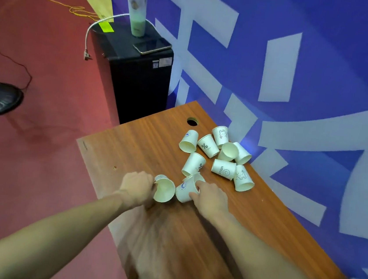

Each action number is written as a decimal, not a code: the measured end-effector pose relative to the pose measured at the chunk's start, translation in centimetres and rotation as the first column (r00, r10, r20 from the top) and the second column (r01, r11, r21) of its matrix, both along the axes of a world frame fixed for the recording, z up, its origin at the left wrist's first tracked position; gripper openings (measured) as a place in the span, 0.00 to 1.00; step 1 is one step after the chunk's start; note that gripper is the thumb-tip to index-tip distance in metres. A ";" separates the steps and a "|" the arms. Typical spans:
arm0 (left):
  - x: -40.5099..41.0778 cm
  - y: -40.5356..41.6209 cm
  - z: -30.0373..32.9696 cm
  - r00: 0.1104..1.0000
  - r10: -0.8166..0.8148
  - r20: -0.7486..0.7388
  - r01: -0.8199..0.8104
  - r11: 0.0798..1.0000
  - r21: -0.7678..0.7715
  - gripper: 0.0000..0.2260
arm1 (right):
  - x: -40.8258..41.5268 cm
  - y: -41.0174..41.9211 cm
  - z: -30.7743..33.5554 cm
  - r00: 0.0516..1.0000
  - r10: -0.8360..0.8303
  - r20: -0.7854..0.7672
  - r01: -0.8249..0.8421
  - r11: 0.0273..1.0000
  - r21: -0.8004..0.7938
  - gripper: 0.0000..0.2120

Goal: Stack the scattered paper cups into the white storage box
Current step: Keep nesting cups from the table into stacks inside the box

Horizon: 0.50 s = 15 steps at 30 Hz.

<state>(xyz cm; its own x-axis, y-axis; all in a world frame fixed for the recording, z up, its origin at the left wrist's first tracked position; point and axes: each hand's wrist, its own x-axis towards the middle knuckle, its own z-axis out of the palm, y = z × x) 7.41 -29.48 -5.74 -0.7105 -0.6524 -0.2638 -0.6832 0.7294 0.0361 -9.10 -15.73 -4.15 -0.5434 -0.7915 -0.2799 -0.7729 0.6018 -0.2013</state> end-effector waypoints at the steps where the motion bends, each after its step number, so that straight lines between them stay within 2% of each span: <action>1: -0.3 0.5 0.5 1.000 0.006 -0.019 -0.006 1.000 0.008 0.12 | -0.1 0.8 0.6 1.000 -0.016 -0.009 0.016 1.000 -0.004 0.13; 6: -2.4 3.7 2.7 0.997 -0.014 -0.079 0.018 0.999 0.047 0.12 | -0.8 5.9 3.1 0.994 -0.104 -0.037 0.103 0.994 -0.040 0.11; 15: -6.4 11.8 5.2 0.986 -0.145 -0.084 0.153 0.984 0.091 0.10 | -0.9 17.1 5.5 0.952 -0.300 -0.067 0.294 0.952 -0.087 0.10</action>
<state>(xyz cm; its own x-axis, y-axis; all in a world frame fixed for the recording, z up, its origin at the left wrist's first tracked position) 0.97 -17.64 -0.57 -0.8184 -0.5120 -0.2610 -0.5597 0.8133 0.1593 -9.98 1.38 1.34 -0.7749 -0.6080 -0.1727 -0.5767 0.7920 -0.2004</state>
